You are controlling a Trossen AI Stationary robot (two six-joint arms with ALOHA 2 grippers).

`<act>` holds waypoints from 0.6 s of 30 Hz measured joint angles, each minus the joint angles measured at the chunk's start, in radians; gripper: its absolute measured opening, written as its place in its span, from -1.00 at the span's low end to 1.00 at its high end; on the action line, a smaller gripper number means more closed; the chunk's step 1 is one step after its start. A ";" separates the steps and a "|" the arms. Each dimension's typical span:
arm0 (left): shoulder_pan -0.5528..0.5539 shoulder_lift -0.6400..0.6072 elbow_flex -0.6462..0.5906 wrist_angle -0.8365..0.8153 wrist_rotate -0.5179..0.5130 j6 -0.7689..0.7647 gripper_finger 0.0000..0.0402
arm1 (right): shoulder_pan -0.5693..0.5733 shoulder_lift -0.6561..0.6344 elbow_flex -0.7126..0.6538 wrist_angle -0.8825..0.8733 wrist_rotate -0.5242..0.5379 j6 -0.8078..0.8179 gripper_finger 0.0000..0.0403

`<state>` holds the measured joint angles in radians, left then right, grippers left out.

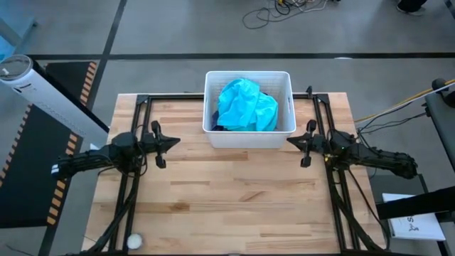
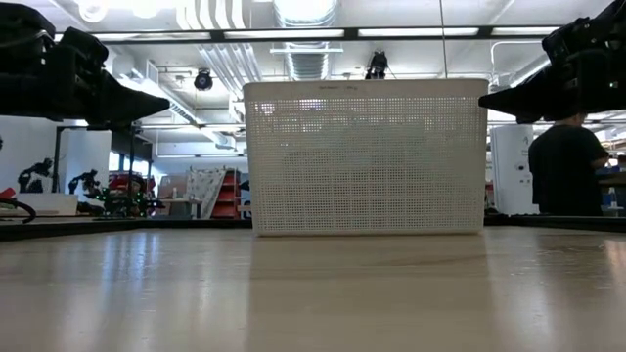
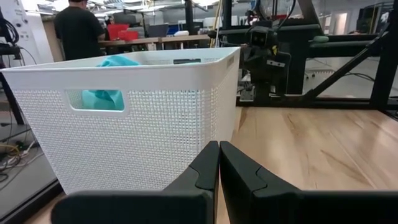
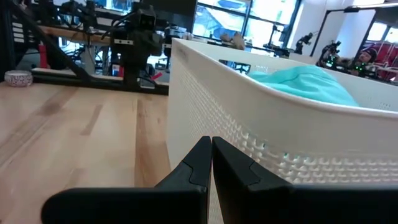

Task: Sort clothes
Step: Return to Home Position

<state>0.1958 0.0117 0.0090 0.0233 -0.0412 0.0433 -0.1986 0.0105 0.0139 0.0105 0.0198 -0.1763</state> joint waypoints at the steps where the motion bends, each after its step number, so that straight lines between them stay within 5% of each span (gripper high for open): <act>1: 0.000 0.002 0.000 0.001 -0.001 0.000 -1.00 | 0.000 0.000 0.000 0.000 0.000 0.000 -1.00; 18: 0.000 0.049 0.000 0.004 -0.002 -0.001 -1.00 | 0.000 -0.001 0.000 0.001 0.004 0.000 -1.00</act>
<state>0.1955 0.0610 0.0086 0.0269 -0.0437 0.0426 -0.1986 0.0097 0.0135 0.0118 0.0235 -0.1759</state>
